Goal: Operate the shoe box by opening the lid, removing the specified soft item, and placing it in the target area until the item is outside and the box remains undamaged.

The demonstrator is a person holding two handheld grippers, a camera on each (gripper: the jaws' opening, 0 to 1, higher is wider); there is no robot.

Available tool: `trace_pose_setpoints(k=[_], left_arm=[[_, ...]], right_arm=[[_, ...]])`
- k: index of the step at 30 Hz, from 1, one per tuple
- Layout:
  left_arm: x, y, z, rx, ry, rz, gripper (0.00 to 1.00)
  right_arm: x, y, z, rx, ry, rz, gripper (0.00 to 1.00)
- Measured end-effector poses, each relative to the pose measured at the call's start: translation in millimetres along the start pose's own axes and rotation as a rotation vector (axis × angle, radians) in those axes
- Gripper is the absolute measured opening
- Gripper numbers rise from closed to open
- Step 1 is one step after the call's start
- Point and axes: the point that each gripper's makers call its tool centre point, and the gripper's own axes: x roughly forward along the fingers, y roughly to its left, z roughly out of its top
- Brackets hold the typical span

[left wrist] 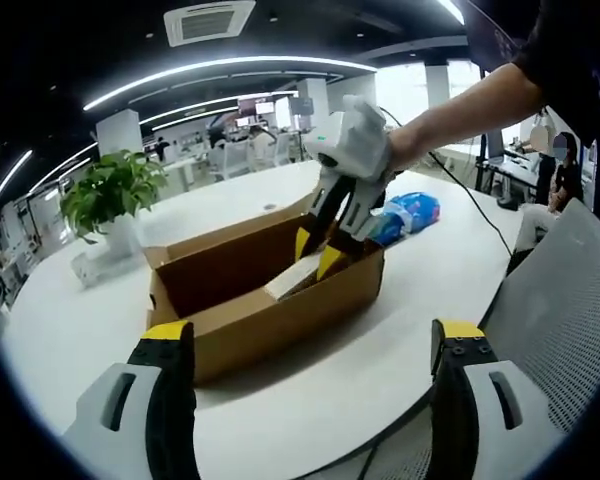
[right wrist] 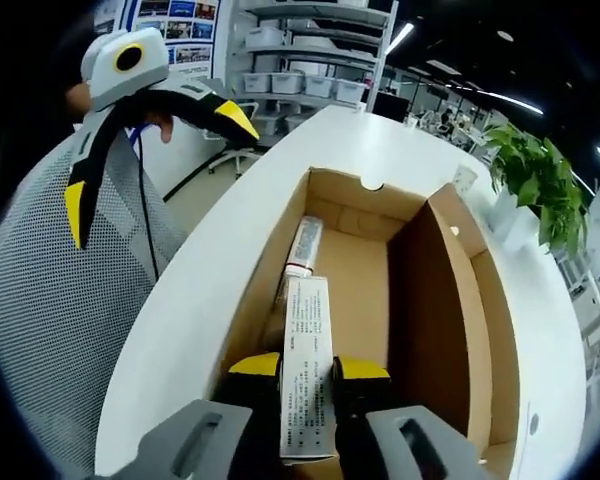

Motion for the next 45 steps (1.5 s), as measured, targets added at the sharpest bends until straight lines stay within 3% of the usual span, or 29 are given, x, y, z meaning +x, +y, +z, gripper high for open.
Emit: trace_pose_setpoints(k=[12, 19, 28, 45], left_arm=[[0.4, -0.1, -0.8, 0.0, 0.003, -0.002, 0.98], [0.4, -0.4, -1.4, 0.001, 0.006, -0.003, 0.98], [1.1, -0.9, -3.7, 0.001, 0.013, -0.007, 0.98], [2.0, -0.2, -5.9, -0.005, 0.024, -0.004, 0.98]], right_arm=[[-37.7, -18.1, 23.9, -0.008, -0.076, -0.058, 0.15], [-65.2, -33.1, 26.6, 0.004, -0.109, -0.097, 0.15], [-103.8, -52.1, 13.3, 0.037, -0.128, -0.159, 0.15], [-173.4, -88.3, -49.4, 0.122, -0.083, -0.302, 0.15]])
